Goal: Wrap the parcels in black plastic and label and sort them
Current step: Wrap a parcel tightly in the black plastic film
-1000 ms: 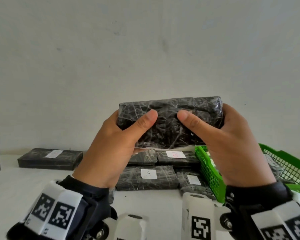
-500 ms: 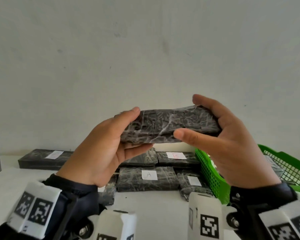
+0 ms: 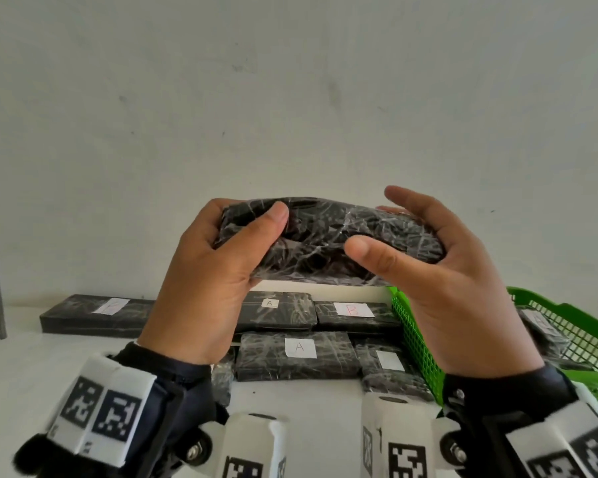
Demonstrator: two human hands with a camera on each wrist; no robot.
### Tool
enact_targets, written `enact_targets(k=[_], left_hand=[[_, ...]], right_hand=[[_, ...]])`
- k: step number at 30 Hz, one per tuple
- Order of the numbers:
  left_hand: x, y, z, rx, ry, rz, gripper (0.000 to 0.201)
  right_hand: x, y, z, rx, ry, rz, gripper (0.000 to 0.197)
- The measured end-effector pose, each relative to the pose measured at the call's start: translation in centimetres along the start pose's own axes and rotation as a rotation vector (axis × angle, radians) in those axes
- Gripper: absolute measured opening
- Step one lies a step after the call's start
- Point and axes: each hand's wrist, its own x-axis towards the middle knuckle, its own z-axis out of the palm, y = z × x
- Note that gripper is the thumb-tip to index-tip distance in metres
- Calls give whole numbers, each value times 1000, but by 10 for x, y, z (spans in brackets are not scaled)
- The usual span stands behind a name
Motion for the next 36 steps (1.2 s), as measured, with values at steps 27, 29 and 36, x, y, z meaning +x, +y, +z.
enact_targets(k=[27,29,36], left_hand=[[-8,0,11,151,-73,17,34],[-8,2,10,203,-39,39,31],[-4,4,2,181,-107,-48,37]], right_hand=[[0,-4,-3,65,64,92,32],[0,0,4,66,68,108,32],[2,-1,3,-22,29,87,68]])
